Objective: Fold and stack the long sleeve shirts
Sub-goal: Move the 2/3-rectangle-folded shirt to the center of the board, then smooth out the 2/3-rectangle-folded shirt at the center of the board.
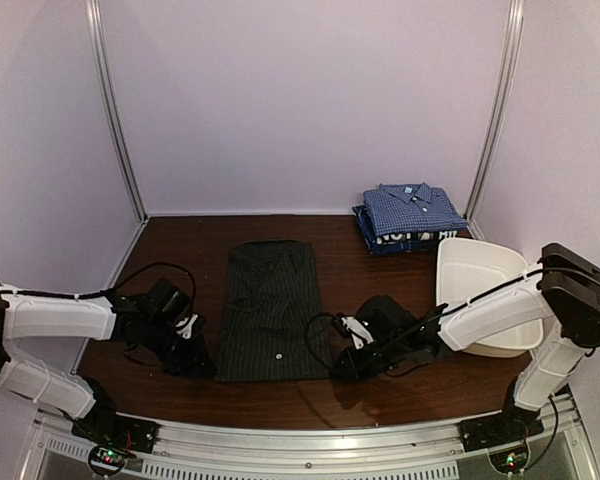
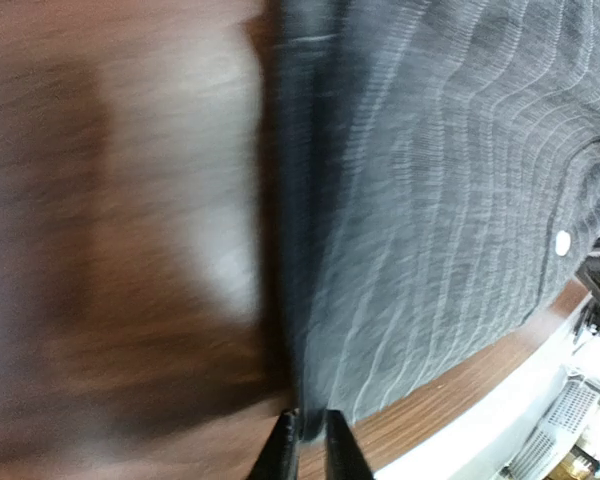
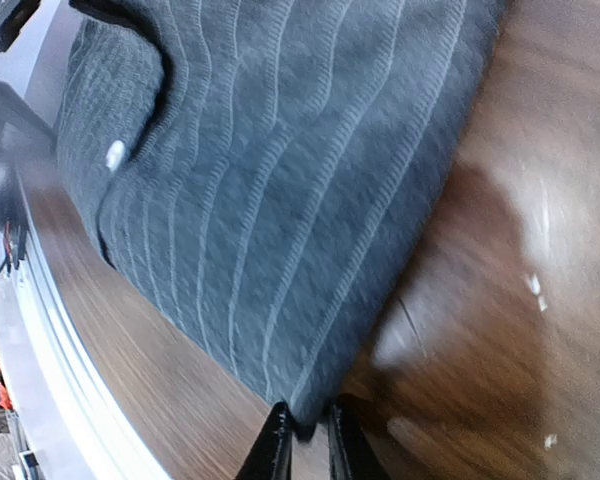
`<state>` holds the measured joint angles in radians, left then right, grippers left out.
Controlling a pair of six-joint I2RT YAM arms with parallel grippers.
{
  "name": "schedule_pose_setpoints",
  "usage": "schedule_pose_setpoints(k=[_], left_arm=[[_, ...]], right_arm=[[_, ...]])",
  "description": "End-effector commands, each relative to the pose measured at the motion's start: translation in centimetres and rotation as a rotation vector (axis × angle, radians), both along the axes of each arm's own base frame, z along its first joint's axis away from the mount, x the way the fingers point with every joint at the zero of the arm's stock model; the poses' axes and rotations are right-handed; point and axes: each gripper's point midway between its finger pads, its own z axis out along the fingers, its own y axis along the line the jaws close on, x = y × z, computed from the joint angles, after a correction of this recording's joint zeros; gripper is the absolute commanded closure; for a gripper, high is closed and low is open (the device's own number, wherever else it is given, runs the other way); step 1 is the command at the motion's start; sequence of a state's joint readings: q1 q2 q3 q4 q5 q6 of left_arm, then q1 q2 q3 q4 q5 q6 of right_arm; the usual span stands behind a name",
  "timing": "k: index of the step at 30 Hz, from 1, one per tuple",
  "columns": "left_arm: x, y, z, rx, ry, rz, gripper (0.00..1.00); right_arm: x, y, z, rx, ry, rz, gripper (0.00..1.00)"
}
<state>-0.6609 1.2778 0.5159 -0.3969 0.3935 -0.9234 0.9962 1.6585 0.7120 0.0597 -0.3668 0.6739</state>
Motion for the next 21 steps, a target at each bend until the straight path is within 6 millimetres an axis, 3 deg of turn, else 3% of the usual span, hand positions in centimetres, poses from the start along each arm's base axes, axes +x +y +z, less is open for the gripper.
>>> schedule_pose_setpoints(k=[1, 4, 8, 11, 16, 21], left_arm=[[-0.1, 2.0, 0.7, 0.09, -0.004, 0.067, 0.81], [1.9, 2.0, 3.2, 0.107, -0.098, 0.082, 0.74], [4.8, 2.0, 5.9, 0.15, -0.214, 0.084, 0.65], [7.2, 1.8, 6.5, 0.158, -0.262, 0.078, 0.63], [11.6, 1.6, 6.4, 0.148, -0.331, 0.062, 0.64], [14.2, 1.3, 5.5, 0.105, -0.345, 0.046, 0.64]], right_arm=[[0.3, -1.4, 0.7, -0.028, -0.016, -0.064, 0.71], [1.4, -1.9, 2.2, -0.065, -0.072, -0.079, 0.56], [4.2, -2.3, 4.4, -0.065, -0.153, -0.112, 0.45], [7.1, -1.9, 5.6, -0.039, -0.194, -0.128, 0.43], [11.5, 0.8, 7.8, -0.003, -0.272, -0.109, 0.45], [14.5, 2.5, 7.3, 0.029, -0.27, -0.097, 0.5]])
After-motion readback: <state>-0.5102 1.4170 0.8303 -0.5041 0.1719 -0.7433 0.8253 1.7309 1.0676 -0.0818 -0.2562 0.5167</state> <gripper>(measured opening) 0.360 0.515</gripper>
